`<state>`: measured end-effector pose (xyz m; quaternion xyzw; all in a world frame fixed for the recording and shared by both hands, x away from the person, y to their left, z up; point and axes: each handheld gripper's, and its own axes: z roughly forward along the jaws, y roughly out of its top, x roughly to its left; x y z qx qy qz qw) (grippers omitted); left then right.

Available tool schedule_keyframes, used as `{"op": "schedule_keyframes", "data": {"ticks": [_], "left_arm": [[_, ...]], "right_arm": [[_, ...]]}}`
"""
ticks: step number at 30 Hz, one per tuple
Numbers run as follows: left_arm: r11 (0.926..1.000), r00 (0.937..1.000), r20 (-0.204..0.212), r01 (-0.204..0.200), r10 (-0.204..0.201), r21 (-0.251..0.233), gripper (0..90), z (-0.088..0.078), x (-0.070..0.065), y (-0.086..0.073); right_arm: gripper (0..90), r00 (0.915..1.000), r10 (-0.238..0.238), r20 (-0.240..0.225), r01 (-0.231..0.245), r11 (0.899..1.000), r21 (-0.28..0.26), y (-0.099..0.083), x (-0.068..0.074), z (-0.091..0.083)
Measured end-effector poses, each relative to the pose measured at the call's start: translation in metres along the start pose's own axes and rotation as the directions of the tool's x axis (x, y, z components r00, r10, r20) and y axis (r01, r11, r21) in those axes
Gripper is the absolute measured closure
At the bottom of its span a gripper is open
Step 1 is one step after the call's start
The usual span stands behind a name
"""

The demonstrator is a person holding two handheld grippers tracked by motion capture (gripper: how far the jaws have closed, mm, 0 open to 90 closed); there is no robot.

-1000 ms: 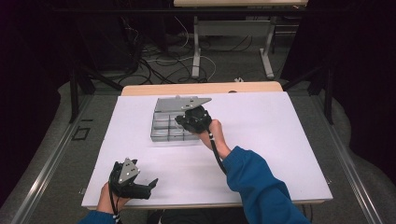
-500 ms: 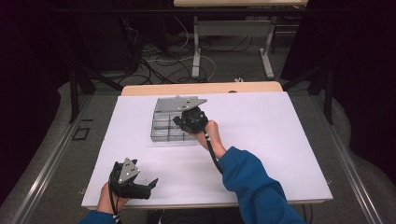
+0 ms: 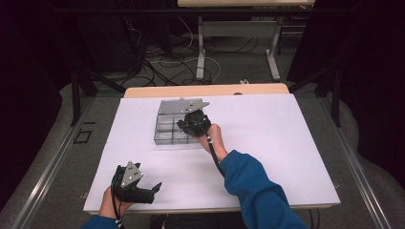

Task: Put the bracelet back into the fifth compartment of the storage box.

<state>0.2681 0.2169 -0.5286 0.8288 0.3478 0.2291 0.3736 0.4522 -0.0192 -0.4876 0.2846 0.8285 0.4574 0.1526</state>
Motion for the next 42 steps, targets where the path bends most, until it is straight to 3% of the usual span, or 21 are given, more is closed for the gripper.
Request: {"op": "schedule_keyframes", "data": {"ticks": [4,12,18,21,22,26,32,33,34,36,37,42], "left_arm": [[1.0000,1.0000,0.001,-0.001,0.001,-0.001,0.1,0.000,0.000,0.000],[1.0000,1.0000,0.002,-0.002,0.002,0.000,0.1,0.000,0.000,0.000],[1.0000,1.0000,0.006,-0.002,0.002,0.004,0.1,0.000,0.000,0.000],[1.0000,1.0000,0.006,-0.004,0.004,0.004,0.1,0.000,0.000,0.000],[1.0000,1.0000,0.003,-0.003,0.003,-0.003,0.1,0.000,0.000,0.000],[1.0000,1.0000,0.006,-0.002,0.002,0.002,0.1,0.000,0.000,0.000],[1.0000,1.0000,0.002,-0.004,0.004,0.002,0.1,-0.001,0.001,0.000],[1.0000,1.0000,0.003,-0.003,0.003,0.002,0.1,-0.001,0.001,0.000],[1.0000,1.0000,0.002,-0.003,0.003,0.003,0.1,-0.001,0.001,0.000],[1.0000,1.0000,-0.002,-0.002,0.002,0.000,0.1,-0.001,0.000,0.000],[1.0000,1.0000,-0.003,-0.002,0.002,0.004,0.1,-0.001,0.000,0.000],[1.0000,1.0000,-0.002,-0.001,0.001,0.000,0.1,0.000,0.000,0.000]], "right_arm": [[85.2,1.0000,-0.002,-0.006,0.002,1.000,0.023,-0.001,0.001,0.003],[85.1,0.9998,0.013,-0.016,-0.013,1.000,0.014,-0.005,0.005,0.013],[84.9,0.9995,0.001,-0.030,0.000,0.998,0.060,-0.006,0.005,0.017],[84.9,0.9996,0.012,-0.025,-0.010,0.997,0.074,-0.007,0.006,0.019],[84.9,0.9998,0.011,-0.019,-0.010,0.999,0.053,-0.008,0.005,0.021],[84.7,0.9998,0.016,-0.013,-0.015,0.996,0.088,-0.010,0.004,0.023],[67.5,0.9995,0.028,0.016,-0.030,0.994,0.109,-0.010,-0.002,0.020],[64.6,0.9996,0.020,0.018,-0.021,0.996,0.083,-0.011,-0.003,0.020],[61.3,0.9992,0.033,0.021,-0.035,0.993,0.116,-0.010,-0.003,0.016],[56.7,0.9995,0.028,0.016,-0.030,0.995,0.095,-0.012,-0.005,0.012],[53.8,0.9996,0.027,0.009,-0.028,0.991,0.128,-0.011,-0.006,0.007],[37.0,0.9994,0.032,-0.011,-0.030,0.990,0.137,-0.017,-0.011,-0.014]]}}
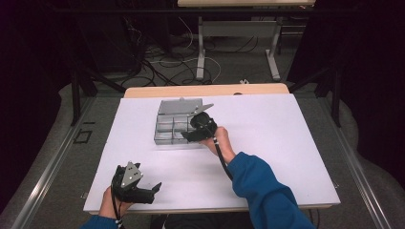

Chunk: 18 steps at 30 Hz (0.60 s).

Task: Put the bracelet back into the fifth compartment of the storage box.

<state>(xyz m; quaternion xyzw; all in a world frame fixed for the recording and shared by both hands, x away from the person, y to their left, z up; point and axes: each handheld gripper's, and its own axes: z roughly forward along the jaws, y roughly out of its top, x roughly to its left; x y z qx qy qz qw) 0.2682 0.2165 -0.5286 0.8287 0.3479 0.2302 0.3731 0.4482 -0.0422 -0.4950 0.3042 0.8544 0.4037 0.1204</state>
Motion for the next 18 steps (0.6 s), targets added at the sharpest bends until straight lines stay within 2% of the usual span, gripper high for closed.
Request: {"op": "schedule_keyframes", "data": {"ticks": [1,3,6,7,10,12,13,14,16,18], "left_arm": [[1.0000,1.0000,-0.003,-0.004,0.004,0.000,0.1,0.000,0.000,0.000],[1.0000,1.0000,0.001,-0.001,0.001,0.009,0.1,0.000,0.000,0.000],[1.0000,1.0000,0.002,0.004,-0.004,0.001,0.1,0.001,-0.001,0.000],[1.0000,1.0000,0.005,-0.001,0.001,0.007,0.1,0.000,0.000,0.000],[1.0000,1.0000,0.002,0.000,0.000,0.006,0.1,0.000,0.001,0.000],[1.0000,1.0000,-0.007,-0.005,0.005,0.007,0.1,0.000,0.001,-0.001],[1.0000,1.0000,-0.005,-0.001,0.001,0.006,0.1,-0.001,0.001,-0.001],[1.0000,1.0000,-0.006,0.000,0.000,0.004,0.1,-0.001,0.001,-0.001],[1.0000,1.0000,-0.008,-0.002,0.002,0.006,0.1,-0.001,0.000,-0.001],[0.9999,0.9999,-0.010,-0.006,0.006,0.009,0.1,-0.001,0.000,0.000]], "right_arm": [[33.1,0.9999,-0.008,-0.014,0.008,1.000,0.020,-0.002,-0.002,-0.005],[25.7,0.9997,0.004,-0.023,-0.004,1.000,0.019,-0.006,-0.003,-0.013],[16.2,0.9991,-0.006,-0.041,0.007,1.000,0.025,-0.012,-0.007,-0.024],[15.0,0.9987,0.002,-0.052,0.000,0.999,0.048,-0.013,-0.007,-0.028],[9.8,0.9988,-0.011,-0.048,0.013,0.999,0.036,-0.022,-0.008,-0.039],[5.9,0.9972,-0.010,-0.074,0.014,0.998,0.053,-0.028,-0.009,-0.046],[4.6,0.9972,-0.012,-0.074,0.017,0.998,0.067,-0.032,-0.009,-0.049],[3.7,0.9971,-0.017,-0.074,0.021,0.999,0.048,-0.036,-0.009,-0.052],[1.5,0.9972,-0.016,-0.073,0.021,0.997,0.073,-0.042,-0.010,-0.059],[0.0,0.9971,-0.016,-0.075,0.021,0.998,0.066,-0.049,-0.010,-0.065]]}}
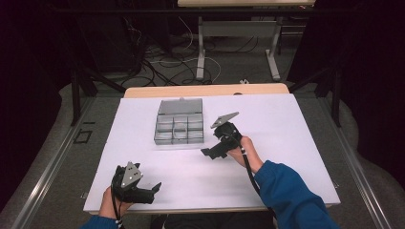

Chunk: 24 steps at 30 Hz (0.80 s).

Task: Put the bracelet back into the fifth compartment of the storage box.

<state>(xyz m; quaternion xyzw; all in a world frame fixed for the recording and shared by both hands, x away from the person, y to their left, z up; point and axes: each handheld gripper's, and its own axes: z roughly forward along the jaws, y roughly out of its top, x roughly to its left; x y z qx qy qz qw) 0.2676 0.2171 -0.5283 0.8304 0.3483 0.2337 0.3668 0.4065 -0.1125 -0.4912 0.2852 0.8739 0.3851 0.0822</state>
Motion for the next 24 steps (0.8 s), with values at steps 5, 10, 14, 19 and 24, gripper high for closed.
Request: {"op": "schedule_keyframes", "data": {"ticks": [5,10,14,19,24], "left_arm": [[1.0000,1.0000,0.000,0.003,-0.003,-0.002,0.1,0.000,0.000,0.000],[1.0000,1.0000,0.001,-0.001,0.001,0.002,0.1,0.000,0.000,0.000],[1.0000,1.0000,0.001,-0.004,0.004,0.006,0.1,0.000,0.000,0.000],[1.0000,1.0000,0.002,-0.003,0.003,0.007,0.1,0.000,0.000,0.000],[1.0000,1.0000,0.001,-0.004,0.004,0.006,0.1,0.000,0.000,0.000]], "right_arm": [[0.0,1.0000,0.003,0.006,-0.003,1.000,0.009,-0.017,0.002,-0.018],[0.0,0.9999,-0.013,0.010,0.012,1.000,0.016,-0.034,0.004,-0.036],[0.0,0.9992,-0.025,0.030,0.025,1.000,0.006,-0.050,0.006,-0.048],[0.0,0.9980,-0.028,0.057,0.028,1.000,0.003,-0.071,0.008,-0.061],[0.0,0.9958,-0.026,0.087,0.025,1.000,0.015,-0.096,0.009,-0.075]]}}
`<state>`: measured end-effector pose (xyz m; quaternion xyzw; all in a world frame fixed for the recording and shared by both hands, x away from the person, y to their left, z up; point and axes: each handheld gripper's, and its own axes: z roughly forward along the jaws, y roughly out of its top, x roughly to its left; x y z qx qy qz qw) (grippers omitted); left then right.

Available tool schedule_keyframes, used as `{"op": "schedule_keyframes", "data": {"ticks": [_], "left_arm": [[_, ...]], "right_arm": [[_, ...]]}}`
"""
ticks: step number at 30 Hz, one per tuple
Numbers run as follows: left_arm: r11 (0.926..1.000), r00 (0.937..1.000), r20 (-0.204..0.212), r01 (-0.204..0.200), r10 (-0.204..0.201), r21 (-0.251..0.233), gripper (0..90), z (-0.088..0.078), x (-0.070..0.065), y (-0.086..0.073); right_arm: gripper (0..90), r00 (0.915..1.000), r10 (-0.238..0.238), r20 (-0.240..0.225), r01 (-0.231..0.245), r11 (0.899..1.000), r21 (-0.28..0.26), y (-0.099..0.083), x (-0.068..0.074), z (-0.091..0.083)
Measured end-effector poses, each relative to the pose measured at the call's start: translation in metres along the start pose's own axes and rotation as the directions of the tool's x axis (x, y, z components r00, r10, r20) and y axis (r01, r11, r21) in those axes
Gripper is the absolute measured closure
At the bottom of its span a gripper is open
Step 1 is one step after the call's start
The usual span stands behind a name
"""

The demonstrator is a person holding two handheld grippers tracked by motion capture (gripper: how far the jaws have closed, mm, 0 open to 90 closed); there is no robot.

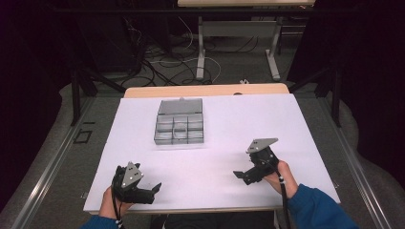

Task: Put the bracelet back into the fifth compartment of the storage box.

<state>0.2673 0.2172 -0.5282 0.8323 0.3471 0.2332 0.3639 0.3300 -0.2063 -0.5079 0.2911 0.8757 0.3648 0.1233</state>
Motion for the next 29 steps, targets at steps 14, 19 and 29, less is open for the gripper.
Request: {"op": "schedule_keyframes", "data": {"ticks": [14,19,29], "left_arm": [[1.0000,1.0000,0.006,0.004,-0.004,0.000,0.1,0.001,-0.001,0.000],[1.0000,1.0000,0.006,0.004,-0.004,0.002,0.1,0.001,-0.001,0.000],[0.9998,0.9999,0.009,0.011,-0.011,0.015,0.1,0.001,0.000,0.000]], "right_arm": [[0.0,0.9942,0.058,0.090,-0.060,0.998,0.012,-0.060,-0.006,-0.040],[0.0,0.9913,0.082,0.103,-0.083,0.996,0.007,-0.072,-0.006,-0.050],[0.0,0.9846,0.103,0.141,-0.099,0.994,-0.039,-0.088,-0.001,-0.069]]}}
